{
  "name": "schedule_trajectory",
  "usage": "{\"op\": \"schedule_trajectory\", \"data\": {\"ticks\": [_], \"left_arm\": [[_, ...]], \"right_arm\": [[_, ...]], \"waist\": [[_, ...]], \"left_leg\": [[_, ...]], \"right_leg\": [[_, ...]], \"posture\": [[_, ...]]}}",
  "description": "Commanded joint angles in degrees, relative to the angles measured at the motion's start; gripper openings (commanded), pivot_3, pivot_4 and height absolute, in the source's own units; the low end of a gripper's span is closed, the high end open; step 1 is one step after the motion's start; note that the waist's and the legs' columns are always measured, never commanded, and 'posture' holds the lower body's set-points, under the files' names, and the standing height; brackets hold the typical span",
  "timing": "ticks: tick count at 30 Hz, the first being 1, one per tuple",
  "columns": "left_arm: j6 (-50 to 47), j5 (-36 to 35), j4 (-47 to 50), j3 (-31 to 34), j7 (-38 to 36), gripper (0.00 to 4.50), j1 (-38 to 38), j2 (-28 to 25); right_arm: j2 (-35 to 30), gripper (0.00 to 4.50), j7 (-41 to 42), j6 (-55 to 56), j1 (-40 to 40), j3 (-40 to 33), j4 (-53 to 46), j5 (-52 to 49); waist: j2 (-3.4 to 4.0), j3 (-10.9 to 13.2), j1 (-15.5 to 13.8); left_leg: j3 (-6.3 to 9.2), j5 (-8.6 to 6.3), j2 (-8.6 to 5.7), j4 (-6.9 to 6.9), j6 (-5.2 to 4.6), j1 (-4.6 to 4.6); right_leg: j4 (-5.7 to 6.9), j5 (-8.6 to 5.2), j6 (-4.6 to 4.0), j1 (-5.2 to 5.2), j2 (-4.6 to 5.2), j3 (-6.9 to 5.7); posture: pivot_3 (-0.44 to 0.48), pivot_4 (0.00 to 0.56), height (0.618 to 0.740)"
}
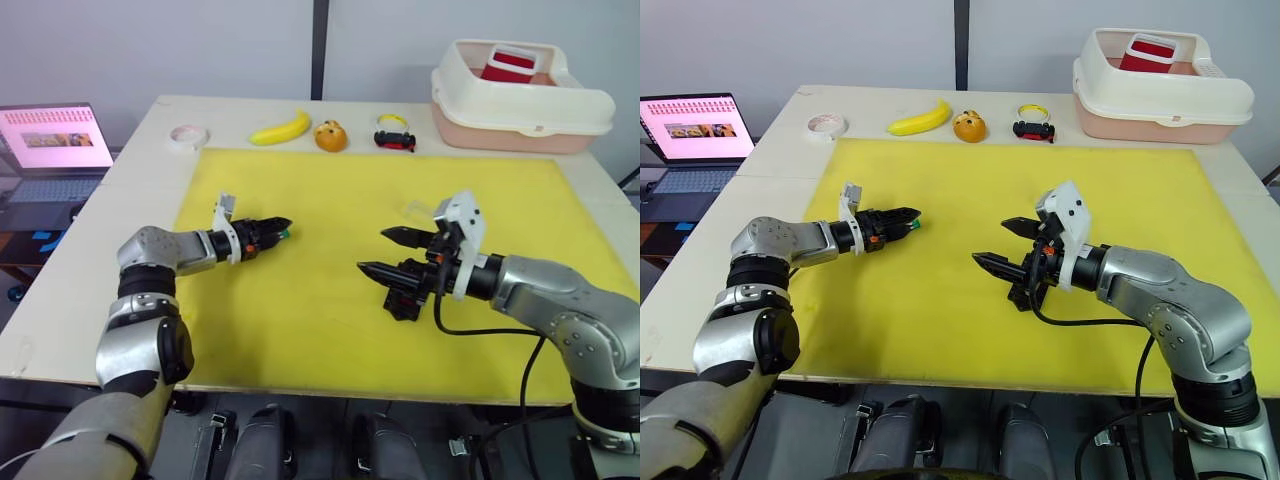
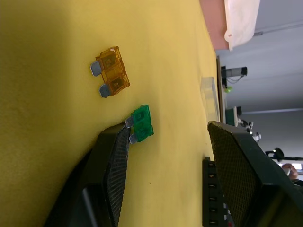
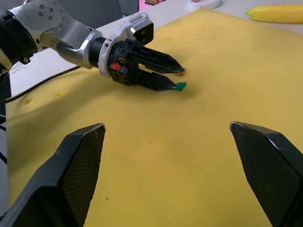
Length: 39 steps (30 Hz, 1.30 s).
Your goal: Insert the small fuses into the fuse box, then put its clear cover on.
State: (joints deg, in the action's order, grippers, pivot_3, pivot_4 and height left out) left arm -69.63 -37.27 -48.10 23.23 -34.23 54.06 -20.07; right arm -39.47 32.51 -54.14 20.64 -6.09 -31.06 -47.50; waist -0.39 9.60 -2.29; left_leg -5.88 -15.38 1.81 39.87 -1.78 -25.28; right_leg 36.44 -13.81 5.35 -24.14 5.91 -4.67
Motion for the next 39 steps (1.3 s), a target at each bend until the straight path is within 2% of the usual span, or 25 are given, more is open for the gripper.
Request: {"op": "schedule_trajectory", "data": {"ticks": [1,2,4,5,7,17,19,21,28,33,39], "left_arm": [[-0.9,0.6,-0.1,-1.0,0.3,2.77,-1.3,1.1],[-0.9,0.6,0.0,-1.0,0.3,2.77,-1.4,1.2],[-0.5,0.6,-0.1,-0.9,0.2,2.23,-1.5,1.4],[-0.2,0.7,-0.3,-0.9,0.1,1.91,-1.6,1.6],[0.0,1.0,-0.5,-1.1,-0.1,0.92,-1.8,1.8],[0.7,2.2,-2.2,-1.1,-0.3,0.92,-2.1,1.6],[0.9,2.3,-2.0,-0.9,0.2,0.39,-2.3,1.7],[1.0,2.8,-1.7,-1.1,0.9,0.07,-2.6,1.7],[-0.2,2.1,0.2,0.4,2.7,0.07,-4.1,0.8],[-5.0,-1.1,7.8,1.6,1.5,0.07,-4.9,-1.2],[-19.0,-12.4,26.7,3.7,-3.5,0.07,-4.2,-5.9]], "right_arm": [[-0.7,4.5,0.1,0.7,0.2,-1.9,-1.3,-0.4],[-0.7,4.5,0.1,0.7,0.2,-1.9,-1.3,-0.4],[-0.7,4.5,0.1,0.6,0.2,-1.9,-1.3,-0.5],[-0.7,4.5,0.1,0.6,0.1,-2.0,-1.4,-0.6],[-0.8,4.5,0.1,0.5,0.0,-2.0,-1.4,-0.7],[-1.1,4.5,0.1,0.1,-0.3,-2.4,-1.6,-1.0],[-1.2,4.5,0.2,0.1,-0.2,-2.4,-1.6,-1.0],[-1.2,4.5,0.2,0.0,-0.2,-2.5,-1.6,-1.0],[-1.2,4.5,0.2,-0.3,-0.2,-2.9,-1.7,-1.2],[-1.2,4.5,-0.3,-0.7,-0.1,-3.6,-2.1,-2.3],[3.6,4.5,-6.5,-4.1,1.1,-8.3,-1.8,-13.1]], "waist": [[0.0,0.0,0.0],[0.0,0.0,0.0],[0.0,0.0,0.0],[0.0,0.0,0.0],[0.0,0.0,0.0],[0.01,0.0,0.1],[0.01,0.0,0.1],[0.07,0.0,0.1],[0.15,-0.1,0.5],[0.14,-0.1,1.6],[0.03,0.0,2.0]], "left_leg": [[0.0,0.0,0.0,0.0,0.0,0.0],[0.0,-0.01,0.0,0.0,-0.01,0.0],[0.0,-0.01,0.01,0.0,-0.01,0.0],[0.0,-0.01,0.0,0.0,-0.01,0.0],[0.0,-0.01,0.0,0.0,-0.01,0.0],[-0.01,-0.06,0.01,0.0,-0.1,0.01],[-0.01,-0.06,0.01,0.0,-0.11,0.01],[-0.01,-0.07,0.01,0.0,-0.11,0.01],[-0.01,-0.08,0.02,-0.01,-0.13,0.04],[-0.01,-0.07,0.05,-0.09,-0.12,0.02],[-0.02,0.13,0.1,-0.25,0.22,-0.06]], "right_leg": [[0.0,0.0,0.0,0.0,0.0,0.0],[0.0,0.0,0.0,0.0,0.0,0.0],[0.0,0.0,0.0,0.0,0.0,0.0],[0.0,0.0,0.0,0.0,0.0,0.0],[0.0,0.0,0.0,0.0,0.0,0.0],[0.0,0.0,0.0,0.0,0.0,0.0],[-0.01,0.0,0.0,0.0,0.0,0.0],[-0.01,0.0,0.0,0.0,0.0,0.0],[0.0,0.0,0.0,0.0,0.0,0.01],[-0.02,0.0,-0.01,-0.04,-0.01,0.0],[-0.06,-0.01,-0.01,-0.21,-0.02,0.02]], "posture": [[0.0,0.15,0.74],[0.0,0.15,0.74],[0.0,0.15,0.74],[0.0,0.15,0.74],[0.0,0.15,0.74],[0.0,0.15,0.74],[0.0,0.15,0.74],[0.0,0.15,0.74],[0.0,0.15,0.74],[0.0,0.15,0.74],[0.0,0.15,0.74]]}}
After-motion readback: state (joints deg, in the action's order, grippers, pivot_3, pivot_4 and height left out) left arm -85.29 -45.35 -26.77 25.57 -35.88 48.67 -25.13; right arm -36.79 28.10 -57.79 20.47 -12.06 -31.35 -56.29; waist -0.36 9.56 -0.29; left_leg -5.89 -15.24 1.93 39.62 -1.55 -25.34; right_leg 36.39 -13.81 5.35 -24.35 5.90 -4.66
